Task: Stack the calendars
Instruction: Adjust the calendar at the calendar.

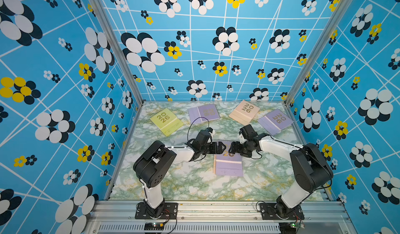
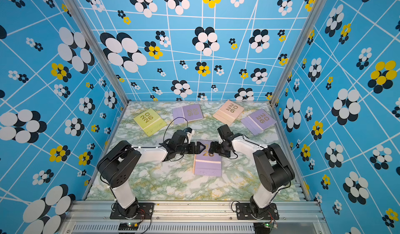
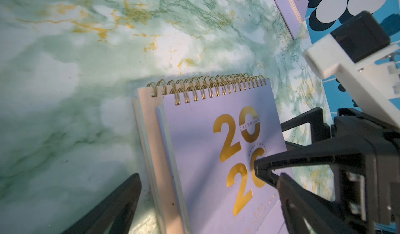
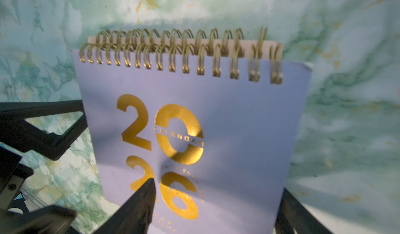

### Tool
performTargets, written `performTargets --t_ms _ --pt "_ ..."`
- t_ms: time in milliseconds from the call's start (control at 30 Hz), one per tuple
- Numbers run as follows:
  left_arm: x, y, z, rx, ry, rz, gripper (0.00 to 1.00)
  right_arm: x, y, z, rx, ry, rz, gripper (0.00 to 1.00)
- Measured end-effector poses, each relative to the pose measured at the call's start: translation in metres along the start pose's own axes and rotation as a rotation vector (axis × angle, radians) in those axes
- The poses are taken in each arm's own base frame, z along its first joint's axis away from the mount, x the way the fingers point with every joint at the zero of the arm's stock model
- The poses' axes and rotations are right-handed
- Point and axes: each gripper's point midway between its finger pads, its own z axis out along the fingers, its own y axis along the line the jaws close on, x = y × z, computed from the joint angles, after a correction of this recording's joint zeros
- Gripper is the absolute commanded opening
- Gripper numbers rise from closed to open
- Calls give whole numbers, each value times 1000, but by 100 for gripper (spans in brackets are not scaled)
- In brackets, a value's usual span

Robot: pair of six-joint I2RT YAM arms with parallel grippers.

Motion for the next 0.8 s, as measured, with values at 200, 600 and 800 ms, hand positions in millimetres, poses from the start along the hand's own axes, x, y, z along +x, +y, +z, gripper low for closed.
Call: performTargets --t_ms 200,600,800 --pt "-3 -2 0 9 -12 -2 99 0 6 2 -4 2 -13 82" --pt "-4 -3 0 11 -16 0 100 -1 4 1 9 -5 10 84" --pt "-7 -3 0 12 -19 0 99 4 2 -14 16 -29 7 86"
